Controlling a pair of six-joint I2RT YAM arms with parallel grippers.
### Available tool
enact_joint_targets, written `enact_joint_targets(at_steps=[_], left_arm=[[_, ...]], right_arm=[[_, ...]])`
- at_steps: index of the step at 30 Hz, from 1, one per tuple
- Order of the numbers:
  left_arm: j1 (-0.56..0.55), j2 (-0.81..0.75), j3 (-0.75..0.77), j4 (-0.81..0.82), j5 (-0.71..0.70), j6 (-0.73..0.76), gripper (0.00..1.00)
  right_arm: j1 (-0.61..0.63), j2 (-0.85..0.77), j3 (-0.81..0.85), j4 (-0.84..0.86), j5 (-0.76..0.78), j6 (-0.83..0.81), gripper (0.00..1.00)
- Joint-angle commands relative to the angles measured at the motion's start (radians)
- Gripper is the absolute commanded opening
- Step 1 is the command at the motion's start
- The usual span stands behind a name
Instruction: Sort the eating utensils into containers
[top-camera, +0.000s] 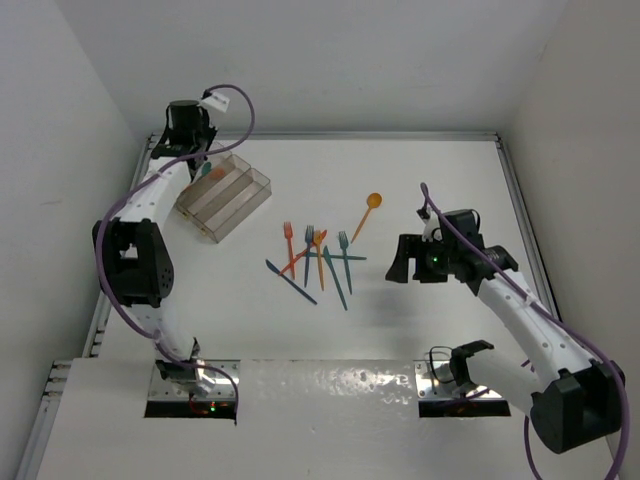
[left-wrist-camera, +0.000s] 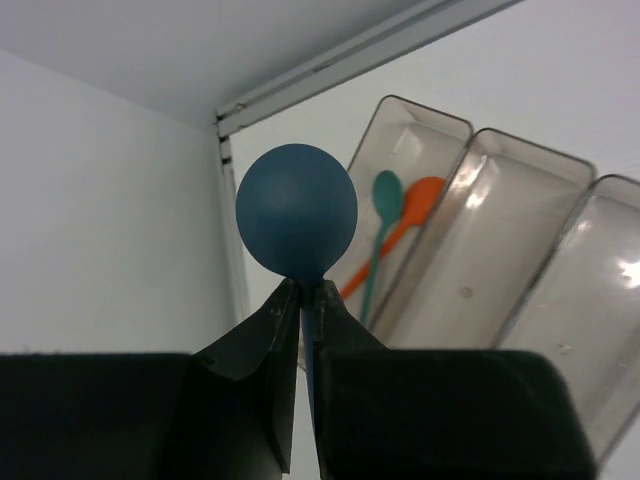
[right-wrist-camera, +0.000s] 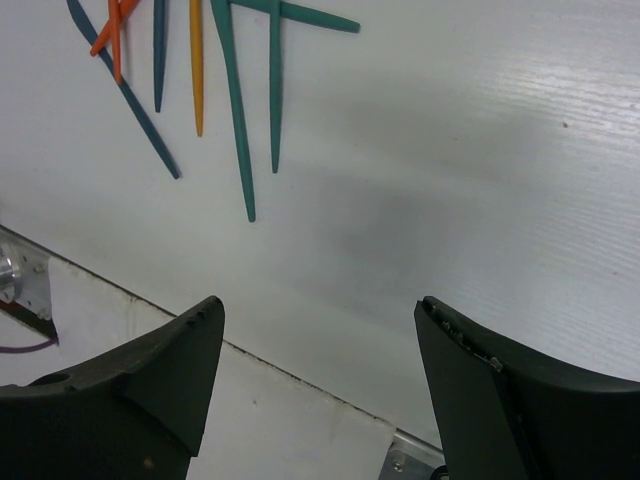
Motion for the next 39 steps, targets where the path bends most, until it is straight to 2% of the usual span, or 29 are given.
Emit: enact_joint_targets(at_steps=[1, 3, 6, 16, 24, 30, 34, 39], left_arm=[[0.026, 0.015, -0.033, 0.144, 0.074, 0.260, 0.00], [0.027, 0.038, -0.048, 0.184, 0.088, 0.322, 0.00], [0.082, 0.074, -0.041, 0.196, 0.176, 0.334, 0.00], [0.113, 0.179, -0.024, 0.196, 0.304, 0.369, 0.00], [0.128, 0.242, -0.035, 0.235, 0.309, 0.330, 0.02], [0.138, 0.259, -0.031, 0.238, 0.353, 0.300, 0.19], [0.138, 0.255, -0.031, 0.244, 0.353, 0.268, 0.39], [0.138, 0.229, 0.011, 0.259, 0.316, 0.144, 0.43]], right_arm=[[0.003, 0.029, 0.040, 0.019, -0.016, -0.014, 0.76], [0.003, 0.043, 0.048, 0.011, -0.016, -0.012, 0.76], [0.005, 0.070, 0.063, -0.002, -0.025, -0.017, 0.76], [0.003, 0.129, 0.088, -0.019, -0.008, -0.027, 0.76], [0.005, 0.138, 0.097, -0.035, -0.009, -0.024, 0.76], [0.005, 0.136, 0.091, -0.042, -0.002, -0.017, 0.77], [0.005, 0.133, 0.096, -0.039, -0.003, -0.009, 0.77], [0.005, 0.119, 0.097, -0.033, 0.012, 0.000, 0.77]])
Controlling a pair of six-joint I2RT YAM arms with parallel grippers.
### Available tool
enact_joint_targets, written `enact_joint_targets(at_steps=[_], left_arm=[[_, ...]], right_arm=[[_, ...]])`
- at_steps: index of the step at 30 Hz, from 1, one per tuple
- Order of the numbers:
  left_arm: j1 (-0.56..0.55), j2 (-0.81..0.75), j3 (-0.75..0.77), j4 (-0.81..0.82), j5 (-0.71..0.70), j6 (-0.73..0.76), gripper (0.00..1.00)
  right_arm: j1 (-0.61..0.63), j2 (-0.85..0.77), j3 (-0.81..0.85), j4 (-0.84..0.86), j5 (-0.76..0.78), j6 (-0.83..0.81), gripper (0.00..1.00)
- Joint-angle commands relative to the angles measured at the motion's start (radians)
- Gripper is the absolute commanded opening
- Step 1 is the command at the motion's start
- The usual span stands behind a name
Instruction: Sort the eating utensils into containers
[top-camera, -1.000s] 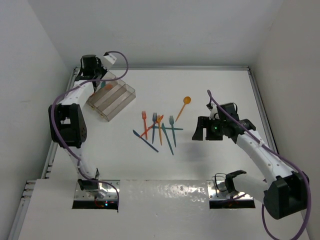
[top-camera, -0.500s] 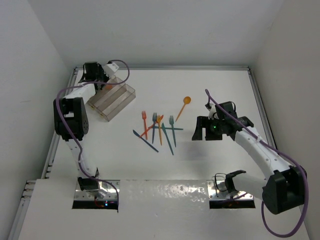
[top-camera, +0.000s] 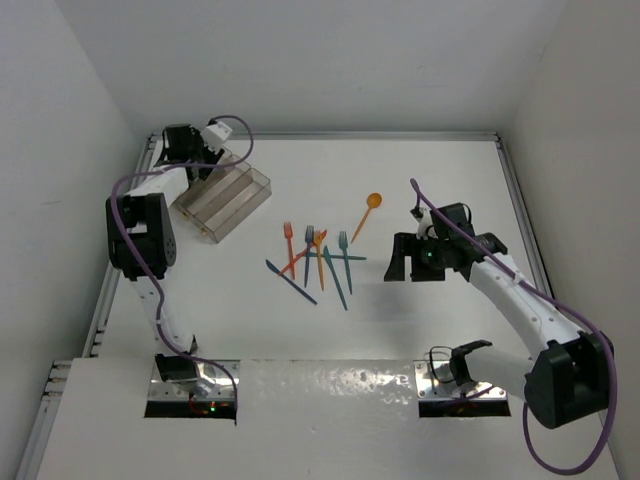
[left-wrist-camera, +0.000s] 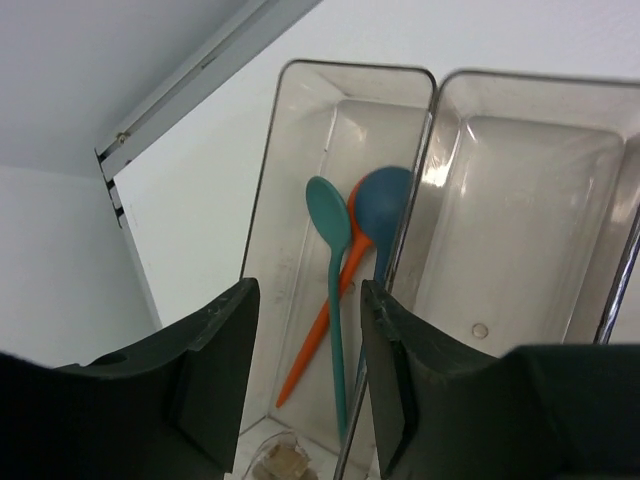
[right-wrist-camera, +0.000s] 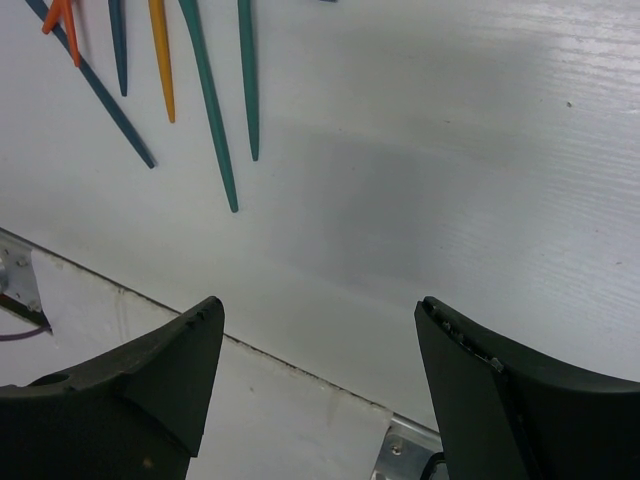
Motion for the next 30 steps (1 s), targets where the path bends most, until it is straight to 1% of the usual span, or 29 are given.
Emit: enact_joint_targets(at_steps=[1, 3, 4, 5, 8, 9, 10, 11, 12, 13, 14, 15, 16, 17, 18, 20, 22, 23, 28, 30], left_arm=[[0.009, -0.044, 0.077, 0.056, -0.010, -0.163, 0.43], [0.003, -0.067, 0.094, 0.055, -0.015, -0.231, 0.43], [-0.003, -0.082, 0.095, 0.056, -0.027, -0.304, 0.42], [-0.011, -0.119, 0.095, 0.058, -0.040, -0.337, 0.42], [-0.075, -0.197, 0.094, 0.038, -0.088, -0.450, 0.41], [-0.124, -0.210, 0.103, 0.021, -0.109, -0.487, 0.41], [-0.149, -0.228, 0.133, -0.028, -0.116, -0.577, 0.41], [-0.196, -0.231, 0.158, -0.063, -0.151, -0.626, 0.41], [-0.218, -0.233, 0.182, -0.100, -0.140, -0.669, 0.40], [-0.239, -0.231, 0.222, -0.169, -0.124, -0.743, 0.39], [-0.286, -0.228, 0.235, -0.209, -0.079, -0.801, 0.38], [-0.313, -0.227, 0.242, -0.209, -0.074, -0.802, 0.38], [-0.342, -0.222, 0.241, -0.220, -0.071, -0.867, 0.38], [-0.398, -0.216, 0.238, -0.225, -0.067, -0.891, 0.38], [-0.425, -0.202, 0.236, -0.228, -0.068, -0.941, 0.38], [-0.503, -0.181, 0.229, -0.220, -0.070, -0.980, 0.37], [-0.550, -0.143, 0.220, -0.199, -0.062, -1.015, 0.37], [-0.592, -0.124, 0.224, -0.200, -0.061, -1.024, 0.37], [-0.710, 0.003, 0.276, -0.192, -0.047, -1.069, 0.37], [-0.739, 0.063, 0.304, -0.208, -0.057, -1.079, 0.36]], right_arm=[[0.005, -0.019, 0.045, 0.014, 0.029, 0.018, 0.77], [0.005, -0.027, 0.044, 0.025, 0.053, 0.043, 0.77], [0.005, -0.030, 0.043, 0.034, 0.081, 0.053, 0.77], [0.005, -0.030, 0.044, 0.054, 0.089, 0.073, 0.77], [0.005, -0.028, 0.048, 0.091, 0.113, 0.106, 0.76], [0.005, -0.028, 0.048, 0.096, 0.121, 0.124, 0.76], [0.005, -0.030, 0.048, 0.106, 0.135, 0.133, 0.76], [0.003, -0.031, 0.046, 0.109, 0.139, 0.144, 0.76], [0.003, -0.034, 0.045, 0.111, 0.144, 0.147, 0.76], [0.005, -0.041, 0.044, 0.112, 0.149, 0.147, 0.76], [0.005, -0.045, 0.044, 0.108, 0.155, 0.149, 0.76], [0.005, -0.050, 0.048, 0.106, 0.158, 0.149, 0.76], [0.005, -0.056, 0.046, 0.102, 0.162, 0.150, 0.76], [0.005, -0.070, 0.043, 0.096, 0.167, 0.150, 0.76], [0.003, -0.080, 0.037, 0.093, 0.178, 0.152, 0.76], [0.005, -0.109, 0.026, 0.088, 0.185, 0.159, 0.76], [0.005, -0.133, 0.008, 0.083, 0.198, 0.164, 0.76], [0.005, -0.145, 0.005, 0.073, 0.201, 0.165, 0.76], [0.003, -0.203, -0.009, 0.028, 0.231, 0.161, 0.77], [0.003, -0.223, -0.012, 0.016, 0.236, 0.161, 0.77]])
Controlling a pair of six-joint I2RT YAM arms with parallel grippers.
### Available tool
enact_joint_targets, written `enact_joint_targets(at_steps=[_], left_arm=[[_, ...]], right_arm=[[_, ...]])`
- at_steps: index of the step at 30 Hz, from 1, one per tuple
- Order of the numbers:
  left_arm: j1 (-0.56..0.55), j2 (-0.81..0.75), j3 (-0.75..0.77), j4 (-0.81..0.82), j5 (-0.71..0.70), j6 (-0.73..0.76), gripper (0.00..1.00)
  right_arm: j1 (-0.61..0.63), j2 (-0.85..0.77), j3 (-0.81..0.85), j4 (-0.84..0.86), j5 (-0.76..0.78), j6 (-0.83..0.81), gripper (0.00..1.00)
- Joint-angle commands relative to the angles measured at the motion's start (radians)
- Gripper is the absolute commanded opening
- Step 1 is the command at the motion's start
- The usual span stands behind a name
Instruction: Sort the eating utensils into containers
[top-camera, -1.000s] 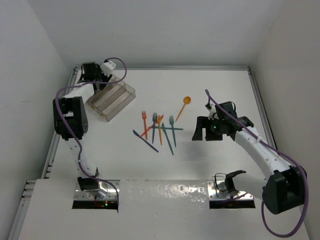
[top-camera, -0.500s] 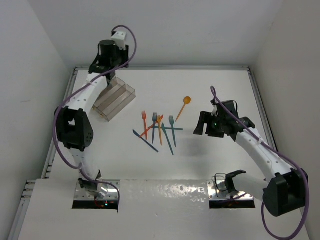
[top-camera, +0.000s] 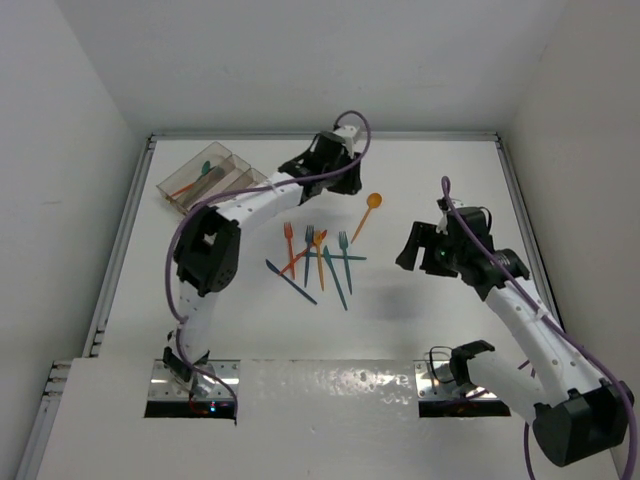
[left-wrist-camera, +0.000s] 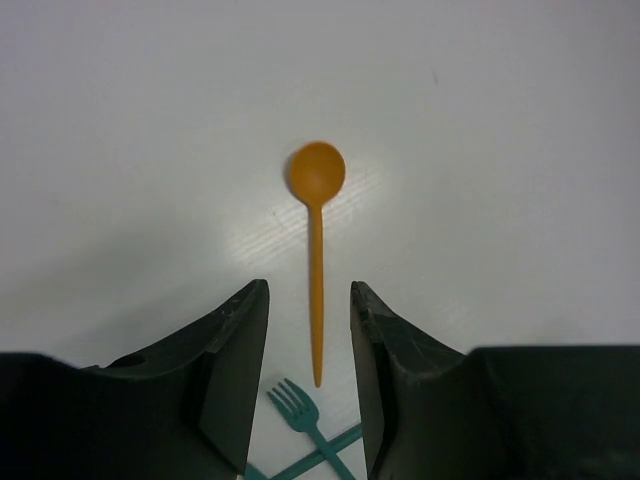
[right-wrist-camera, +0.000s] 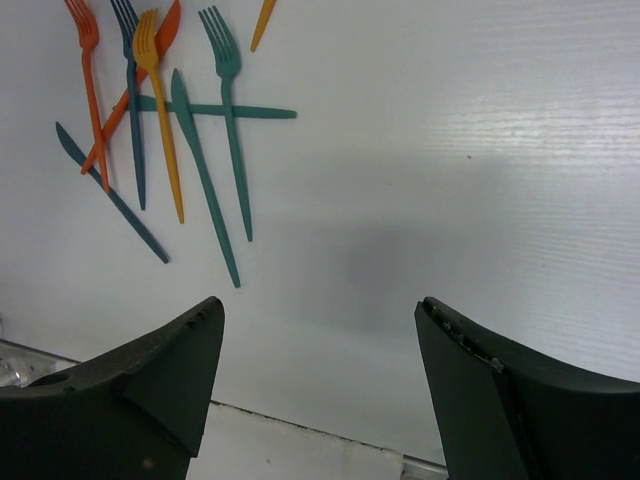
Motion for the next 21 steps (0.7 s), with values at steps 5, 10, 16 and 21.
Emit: enact_joint_targets(at_steps=[5, 10, 16, 21], left_arm=[[-0.113, 0.167, 0.135, -0.024, -0.027, -0.062, 0.36], [-0.142, 0.264, 0.195, -0.053, -0.089, -0.052, 0.35], [-0.145, 0.310, 0.199, -0.058, -0.172, -0.035, 0.35], [-0.146, 0.301, 0.189, -0.041, -0.214, -0.012, 0.34]], right_arm=[[0.003, -0.077, -0.019, -0.060, 0.048, 0.011, 0.77], [0.005, -0.117, -0.026, -0.089, 0.050, 0.016, 0.77], [0.003, -0.143, -0.040, -0.098, 0.039, 0.025, 0.77], [0.003, -0.151, -0.042, -0.109, 0.042, 0.022, 0.77]])
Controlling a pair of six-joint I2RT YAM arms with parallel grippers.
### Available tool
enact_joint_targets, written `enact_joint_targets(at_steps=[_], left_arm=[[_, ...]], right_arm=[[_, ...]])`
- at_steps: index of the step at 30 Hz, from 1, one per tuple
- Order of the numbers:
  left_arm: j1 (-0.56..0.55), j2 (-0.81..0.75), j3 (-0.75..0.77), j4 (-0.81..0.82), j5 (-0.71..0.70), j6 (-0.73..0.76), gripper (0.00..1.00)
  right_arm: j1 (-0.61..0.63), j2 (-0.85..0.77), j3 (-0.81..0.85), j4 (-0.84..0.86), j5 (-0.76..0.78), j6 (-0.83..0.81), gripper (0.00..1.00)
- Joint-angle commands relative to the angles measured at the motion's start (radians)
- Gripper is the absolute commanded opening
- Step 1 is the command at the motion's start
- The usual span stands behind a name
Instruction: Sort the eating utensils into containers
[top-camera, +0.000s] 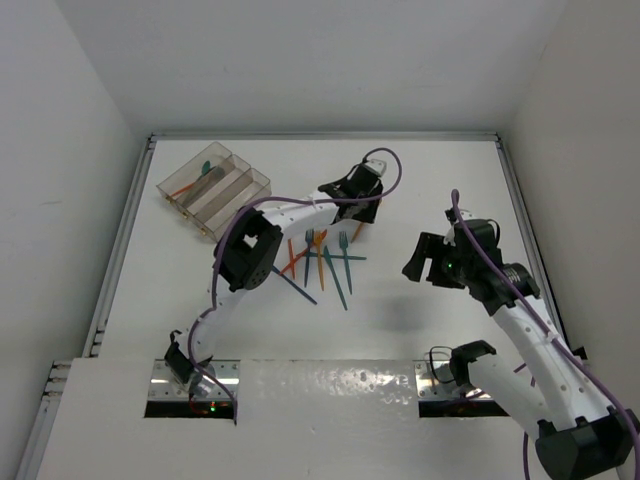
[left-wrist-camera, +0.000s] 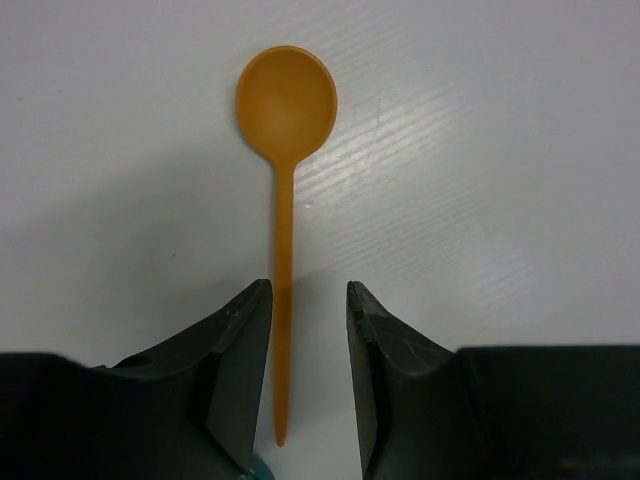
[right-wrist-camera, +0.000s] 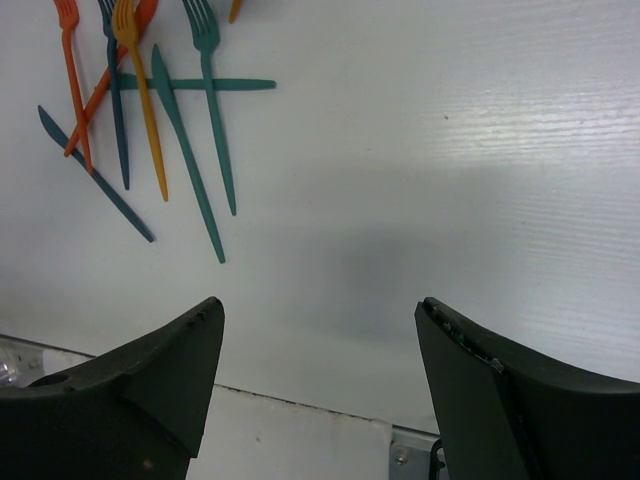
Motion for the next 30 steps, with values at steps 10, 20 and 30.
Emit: enact_joint_targets(at_steps=[10, 20, 30], left_arm=[[0.003, 0.074, 0.095, 0.010, -0.045, 0.046, 0.34], [0.003, 0.126, 0.107, -0.031, -0.065, 0.044, 0.30], [-0.008, 0.131, 0.130, -0.035, -0.059, 0.066, 0.00]], right_arm=[[0.003, -0.011, -0.005, -0.012, 0.011, 0.015, 0.77], [0.003, -0.014, -0.008, -0.012, 0.011, 0.015, 0.77], [0.003, -0.027, -0.014, -0.009, 0.009, 0.012, 0.77]])
